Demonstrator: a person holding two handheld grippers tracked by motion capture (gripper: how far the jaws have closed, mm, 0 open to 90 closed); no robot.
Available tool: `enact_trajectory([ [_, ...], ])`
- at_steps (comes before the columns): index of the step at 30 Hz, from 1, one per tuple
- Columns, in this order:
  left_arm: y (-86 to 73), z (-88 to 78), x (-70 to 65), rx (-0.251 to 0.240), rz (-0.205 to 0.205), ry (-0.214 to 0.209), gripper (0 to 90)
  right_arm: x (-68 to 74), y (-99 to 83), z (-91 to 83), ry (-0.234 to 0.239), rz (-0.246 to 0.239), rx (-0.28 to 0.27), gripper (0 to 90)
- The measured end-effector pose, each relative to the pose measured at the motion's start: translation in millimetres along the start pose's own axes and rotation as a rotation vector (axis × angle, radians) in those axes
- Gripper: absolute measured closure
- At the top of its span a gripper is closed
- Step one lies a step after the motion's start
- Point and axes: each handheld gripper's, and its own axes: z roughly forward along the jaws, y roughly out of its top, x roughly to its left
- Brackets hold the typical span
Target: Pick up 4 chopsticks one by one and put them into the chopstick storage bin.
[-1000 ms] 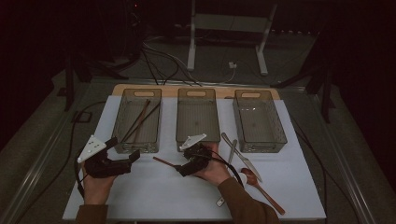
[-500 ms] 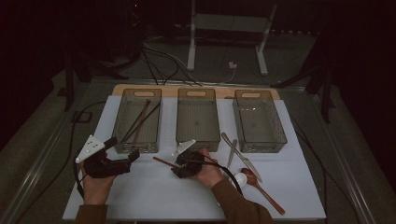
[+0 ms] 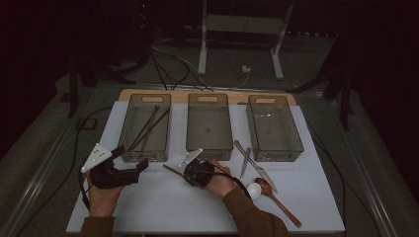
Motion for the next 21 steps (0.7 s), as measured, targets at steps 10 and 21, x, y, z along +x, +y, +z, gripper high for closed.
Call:
enact_trajectory([
  [10, -2.7, 5.3, -2.3, 0.016, -0.012, -0.011, 0.7, -0.2, -4.3, -21.5, 0.014, -0.002, -0.115, 85.4],
  [21, -4.9, 20.2, -12.0, 0.056, -0.046, -0.056, 0.8, -2.2, 0.1, -54.4, -0.016, 0.059, -0.294, 85.5],
])
